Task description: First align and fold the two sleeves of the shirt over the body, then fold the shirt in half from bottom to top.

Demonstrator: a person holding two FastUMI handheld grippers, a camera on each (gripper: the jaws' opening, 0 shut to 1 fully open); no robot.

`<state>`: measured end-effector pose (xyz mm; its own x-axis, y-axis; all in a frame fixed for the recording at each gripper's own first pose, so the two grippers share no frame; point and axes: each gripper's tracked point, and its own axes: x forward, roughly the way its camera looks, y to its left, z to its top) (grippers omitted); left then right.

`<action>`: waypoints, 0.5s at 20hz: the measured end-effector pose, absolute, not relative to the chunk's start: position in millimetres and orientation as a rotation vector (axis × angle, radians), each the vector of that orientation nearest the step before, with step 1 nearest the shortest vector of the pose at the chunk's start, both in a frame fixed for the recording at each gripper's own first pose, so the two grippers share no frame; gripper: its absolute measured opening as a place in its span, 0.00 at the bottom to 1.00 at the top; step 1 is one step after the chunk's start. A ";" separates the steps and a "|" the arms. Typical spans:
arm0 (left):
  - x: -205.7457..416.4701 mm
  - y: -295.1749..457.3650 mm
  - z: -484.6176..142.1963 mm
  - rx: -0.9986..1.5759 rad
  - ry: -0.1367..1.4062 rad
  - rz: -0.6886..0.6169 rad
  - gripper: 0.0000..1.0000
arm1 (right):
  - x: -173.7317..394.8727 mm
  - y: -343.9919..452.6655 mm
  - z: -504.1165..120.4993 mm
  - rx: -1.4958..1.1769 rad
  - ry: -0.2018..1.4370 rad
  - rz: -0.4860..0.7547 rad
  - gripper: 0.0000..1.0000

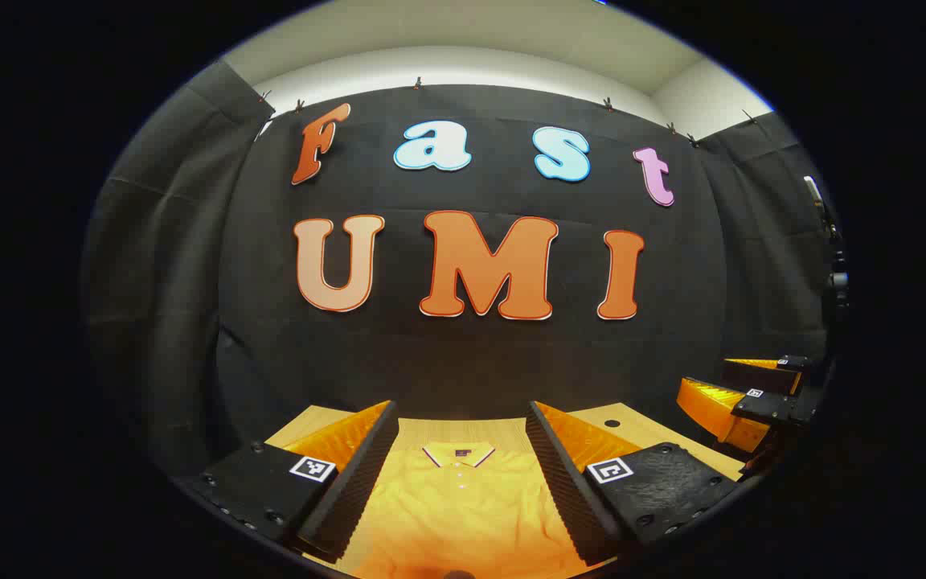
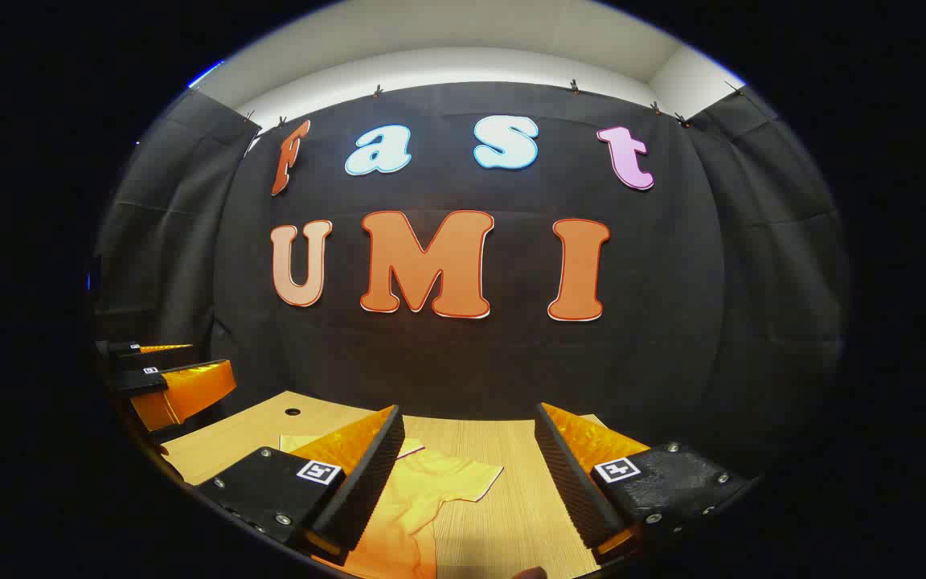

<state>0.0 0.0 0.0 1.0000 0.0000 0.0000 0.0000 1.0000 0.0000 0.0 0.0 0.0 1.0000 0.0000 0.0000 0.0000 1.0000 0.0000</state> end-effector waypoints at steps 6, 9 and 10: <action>-3.7 -0.1 -1.1 0.008 -0.007 0.000 0.98 | 3.6 1.9 -7.1 -0.006 0.026 0.007 0.99; -3.5 0.0 -0.9 0.010 -0.005 -0.001 0.98 | 4.6 5.1 -6.5 0.000 0.023 0.010 0.99; -4.8 1.3 1.0 0.011 -0.008 0.000 0.98 | 4.6 5.0 -6.9 0.001 0.025 0.010 0.99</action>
